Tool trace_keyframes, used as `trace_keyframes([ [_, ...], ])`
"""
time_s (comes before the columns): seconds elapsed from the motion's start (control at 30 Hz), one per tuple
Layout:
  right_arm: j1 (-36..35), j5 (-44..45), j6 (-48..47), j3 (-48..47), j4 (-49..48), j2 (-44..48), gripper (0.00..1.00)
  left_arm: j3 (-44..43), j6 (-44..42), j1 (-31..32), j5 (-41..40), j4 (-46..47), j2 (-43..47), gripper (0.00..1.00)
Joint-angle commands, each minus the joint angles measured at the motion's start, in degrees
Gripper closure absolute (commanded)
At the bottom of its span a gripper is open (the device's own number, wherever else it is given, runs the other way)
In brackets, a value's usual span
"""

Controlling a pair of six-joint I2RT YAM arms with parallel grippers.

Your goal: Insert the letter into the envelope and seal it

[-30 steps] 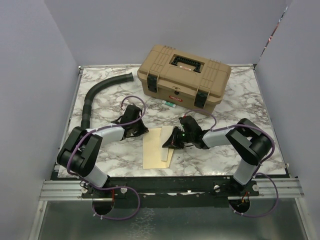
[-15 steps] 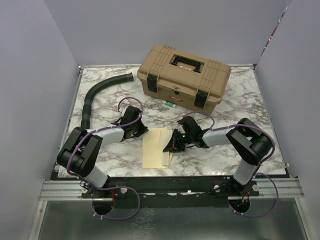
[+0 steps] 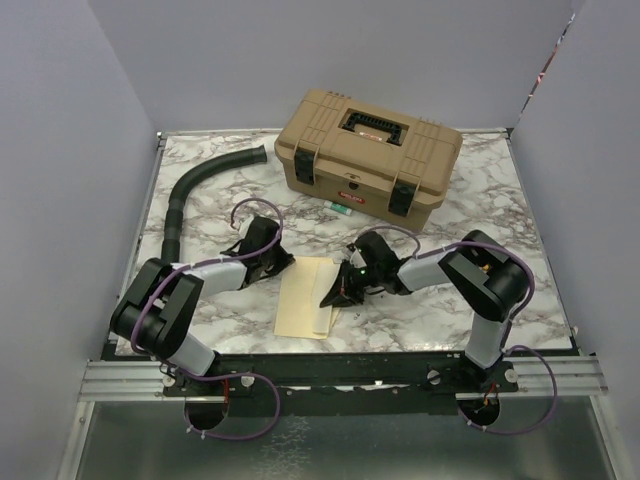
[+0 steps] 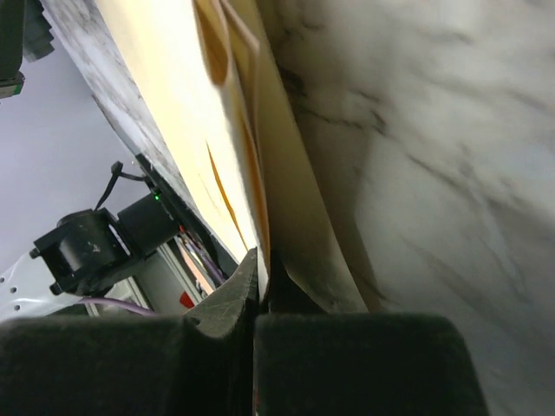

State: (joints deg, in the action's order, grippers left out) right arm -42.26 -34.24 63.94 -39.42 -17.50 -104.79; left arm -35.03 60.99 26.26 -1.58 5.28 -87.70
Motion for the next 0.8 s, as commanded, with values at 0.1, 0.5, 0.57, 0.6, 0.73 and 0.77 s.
trace_keyframes([
  [0.1, -0.2, -1.6, -4.1, -4.7, 4.9, -5.9, 1.00, 4.4, 0.2, -0.3, -5.1, -5.5, -0.4, 1.00],
  [0.5, -0.2, 8.5, -6.6, -2.1, 8.3, 3.3, 0.52, 4.3, -0.6, -0.3, -5.3, -5.5, 0.3, 1.00],
  [0.57, -0.1, 11.1, -6.3, -0.7, 6.7, 5.2, 0.48, 4.3, -0.7, -0.3, -5.2, -5.5, 0.1, 1.00],
  [0.6, -0.1, 12.0, -6.3, 0.1, 5.5, 5.9, 0.46, 4.3, -0.7, -0.3, -5.2, -5.5, 0.1, 1.00],
  [0.73, -0.2, 14.9, -6.0, 2.5, -0.5, 6.6, 0.44, 4.3, -1.1, -0.3, -4.9, -5.5, -0.3, 1.00],
  [0.77, -0.1, 15.5, -6.1, 2.5, -1.8, 6.3, 0.44, 4.3, -1.3, -0.3, -4.8, -5.5, -0.4, 1.00],
])
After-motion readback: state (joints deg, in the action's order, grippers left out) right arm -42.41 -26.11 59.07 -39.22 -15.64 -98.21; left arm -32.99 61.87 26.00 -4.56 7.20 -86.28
